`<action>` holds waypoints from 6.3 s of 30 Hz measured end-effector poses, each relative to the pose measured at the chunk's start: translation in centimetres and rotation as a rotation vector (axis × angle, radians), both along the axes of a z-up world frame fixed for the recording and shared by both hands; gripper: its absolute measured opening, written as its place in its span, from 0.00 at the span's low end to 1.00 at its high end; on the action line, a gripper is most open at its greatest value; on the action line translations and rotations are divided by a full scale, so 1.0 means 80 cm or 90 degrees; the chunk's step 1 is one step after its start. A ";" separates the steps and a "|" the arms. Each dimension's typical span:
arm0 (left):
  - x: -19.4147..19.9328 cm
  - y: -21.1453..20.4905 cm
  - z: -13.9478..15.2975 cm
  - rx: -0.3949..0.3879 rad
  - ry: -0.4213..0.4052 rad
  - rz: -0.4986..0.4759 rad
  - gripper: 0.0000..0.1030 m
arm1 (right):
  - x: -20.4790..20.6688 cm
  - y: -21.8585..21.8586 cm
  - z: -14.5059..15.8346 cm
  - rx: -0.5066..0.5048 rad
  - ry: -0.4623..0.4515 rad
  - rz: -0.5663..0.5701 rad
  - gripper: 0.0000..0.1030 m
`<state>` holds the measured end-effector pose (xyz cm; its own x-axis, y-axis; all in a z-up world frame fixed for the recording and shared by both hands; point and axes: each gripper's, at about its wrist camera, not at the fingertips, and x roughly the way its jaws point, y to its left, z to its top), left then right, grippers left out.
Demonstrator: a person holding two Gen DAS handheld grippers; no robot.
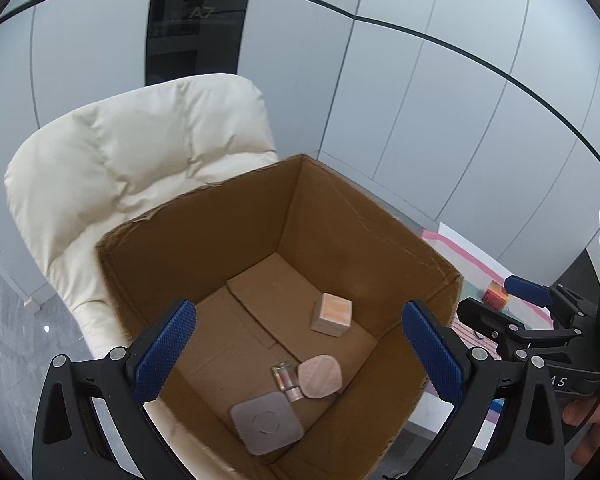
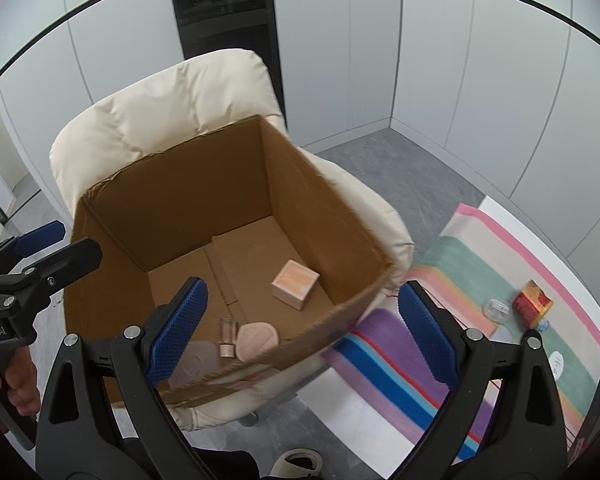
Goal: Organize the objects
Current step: 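Move both tools back over the striped tablecloth toward the remaining objects, then grasp the grey plastic case with the left tool while the right tool grasps the white compact, then lift and carry the grey case and white compact over the cardboard box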
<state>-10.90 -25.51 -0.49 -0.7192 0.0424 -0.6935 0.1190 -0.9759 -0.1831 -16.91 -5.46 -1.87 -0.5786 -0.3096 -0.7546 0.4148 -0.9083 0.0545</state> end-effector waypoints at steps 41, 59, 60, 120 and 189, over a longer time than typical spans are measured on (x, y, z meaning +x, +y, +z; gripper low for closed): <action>-0.071 0.237 0.005 -0.033 0.009 -0.200 1.00 | 0.009 0.253 -0.001 0.003 -0.014 -0.200 0.95; -0.083 0.360 0.000 -0.039 -0.004 -0.304 1.00 | 0.045 0.372 -0.001 0.007 -0.019 -0.297 0.95; -0.083 0.366 0.000 -0.041 -0.007 -0.309 1.00 | 0.047 0.378 -0.001 0.007 -0.019 -0.302 0.95; -0.207 0.552 -0.269 -0.149 -0.185 -0.351 0.35 | -0.086 0.525 -0.264 0.037 -0.180 -0.368 0.69; -0.072 0.540 -0.207 -0.138 -0.214 -0.361 0.35 | 0.075 0.501 -0.212 0.015 -0.218 -0.395 0.58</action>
